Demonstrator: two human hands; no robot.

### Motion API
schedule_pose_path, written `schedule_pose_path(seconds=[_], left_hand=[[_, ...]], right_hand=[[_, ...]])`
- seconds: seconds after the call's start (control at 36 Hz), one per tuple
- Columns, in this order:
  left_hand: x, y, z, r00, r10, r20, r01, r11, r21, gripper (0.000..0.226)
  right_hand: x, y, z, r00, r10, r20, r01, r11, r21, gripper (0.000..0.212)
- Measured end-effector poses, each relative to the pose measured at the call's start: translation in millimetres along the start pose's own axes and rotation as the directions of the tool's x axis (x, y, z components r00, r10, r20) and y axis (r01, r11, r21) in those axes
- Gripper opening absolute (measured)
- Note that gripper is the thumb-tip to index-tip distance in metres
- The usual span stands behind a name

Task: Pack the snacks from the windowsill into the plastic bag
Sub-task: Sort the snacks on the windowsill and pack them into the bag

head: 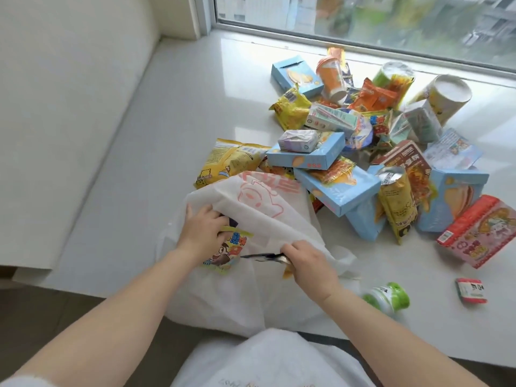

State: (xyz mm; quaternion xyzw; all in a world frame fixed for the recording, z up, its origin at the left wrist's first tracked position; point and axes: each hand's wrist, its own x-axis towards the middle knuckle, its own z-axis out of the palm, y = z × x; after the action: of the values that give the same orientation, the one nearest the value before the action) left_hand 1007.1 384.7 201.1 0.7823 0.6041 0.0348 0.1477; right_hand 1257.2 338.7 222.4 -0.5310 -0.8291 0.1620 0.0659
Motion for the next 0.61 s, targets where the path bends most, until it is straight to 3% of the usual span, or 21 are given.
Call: schedule_pose_path(seconds=[0.11, 0.31, 0.36, 0.42, 0.53, 0.61], left_hand=[[12.7, -13.7, -8.8, 0.995, 0.021, 0.097, -0.03, 0.995, 0.091, 0.015], [14.5, -13.8, -10.3, 0.97, 0.12, 0.21, -0.163, 0.966, 0.199, 0.02], [11.6, -11.0, -5.2, 0.973, 0.132, 0.192, -0.158, 0.979, 0.128, 0.017], [10.0, -5.4, 1.2, 0.992, 0.076, 0.106, -0.071, 0.996, -0.047, 0.015], [12.2, 18.8, 1.3, 0.971, -0.229, -0.075, 0.184, 0.907, -0.379, 0.018], [14.3, 29.6, 4.2, 0.954, -0.299, -0.013, 0.269, 0.877, -0.398, 0.017]], right_hand=[[37.7, 5.2, -1.2, 0.942, 0.287, 0.175, -0.283, 0.958, -0.046, 0.015], [86.9, 7.3, 1.6, 0.819, 0.573, -0.039, -0.572, 0.82, 0.03, 0.01], [88.8, 3.2, 6.2, 0.793, 0.606, -0.06, -0.601, 0.795, 0.083, 0.014], [87.0, -2.9, 13.1, 0.764, 0.642, -0.058, -0.623, 0.758, 0.191, 0.019], [82.3, -18.5, 21.5, 0.722, 0.692, -0.031, -0.619, 0.664, 0.419, 0.027], [78.5, -23.9, 24.9, 0.771, 0.625, 0.118, -0.627, 0.713, 0.315, 0.031]])
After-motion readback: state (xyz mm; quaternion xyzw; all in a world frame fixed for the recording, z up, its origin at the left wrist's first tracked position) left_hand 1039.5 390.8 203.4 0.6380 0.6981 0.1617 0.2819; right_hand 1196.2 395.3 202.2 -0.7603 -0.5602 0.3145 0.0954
